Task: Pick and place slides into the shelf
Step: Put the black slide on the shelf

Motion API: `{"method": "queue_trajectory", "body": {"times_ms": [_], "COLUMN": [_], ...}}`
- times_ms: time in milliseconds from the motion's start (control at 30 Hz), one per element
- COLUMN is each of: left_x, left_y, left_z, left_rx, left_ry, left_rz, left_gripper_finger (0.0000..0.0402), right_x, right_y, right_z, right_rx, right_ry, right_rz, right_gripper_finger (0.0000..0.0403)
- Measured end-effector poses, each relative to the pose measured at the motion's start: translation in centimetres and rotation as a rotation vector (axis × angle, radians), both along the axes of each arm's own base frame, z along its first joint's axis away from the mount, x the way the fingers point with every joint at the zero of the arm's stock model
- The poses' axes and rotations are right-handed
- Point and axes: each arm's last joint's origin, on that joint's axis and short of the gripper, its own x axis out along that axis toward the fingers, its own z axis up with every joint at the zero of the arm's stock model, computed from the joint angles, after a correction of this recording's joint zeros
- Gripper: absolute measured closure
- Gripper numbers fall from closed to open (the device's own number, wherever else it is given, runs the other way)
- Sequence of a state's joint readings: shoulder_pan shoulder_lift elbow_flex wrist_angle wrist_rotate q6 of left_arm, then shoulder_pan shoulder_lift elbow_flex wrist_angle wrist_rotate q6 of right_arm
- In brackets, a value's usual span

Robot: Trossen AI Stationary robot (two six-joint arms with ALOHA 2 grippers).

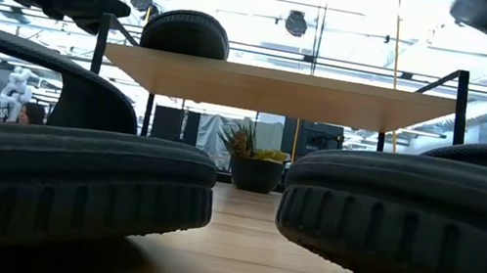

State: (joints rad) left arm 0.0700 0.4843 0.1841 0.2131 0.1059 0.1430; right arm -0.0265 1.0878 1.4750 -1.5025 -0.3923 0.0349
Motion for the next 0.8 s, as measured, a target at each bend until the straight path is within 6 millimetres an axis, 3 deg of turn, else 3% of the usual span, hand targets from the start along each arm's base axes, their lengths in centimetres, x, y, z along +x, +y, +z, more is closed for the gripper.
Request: {"method": "queue_trajectory", "body": {"times_ms": [233,433,800], "left_x": [0.0,0.0,0.0], "left_y": [0.0,0.0,0.0], "left_z": [0.0,0.0,-0.1], "left_rx": [0.004,0.004,0.011], "left_ry": [0.000,0.000,0.007], "left_rz": [0.000,0.000,-0.001], "left_gripper_finger": [0.0398,0.0398,0.0398], "right_x": [5.0,8.5,13.0], "right_y": [-0.6,-2.6,-7.8], "right_z": [1.9,3.1,0.2], "right_rx": [-0.042,-0.014,0.189], "right_ry": [0.014,-0.059,-0.033], "right_rz": [0.110,0.145,0.091], "right_gripper_finger": [0.0401,0.0400,0.0400]}}
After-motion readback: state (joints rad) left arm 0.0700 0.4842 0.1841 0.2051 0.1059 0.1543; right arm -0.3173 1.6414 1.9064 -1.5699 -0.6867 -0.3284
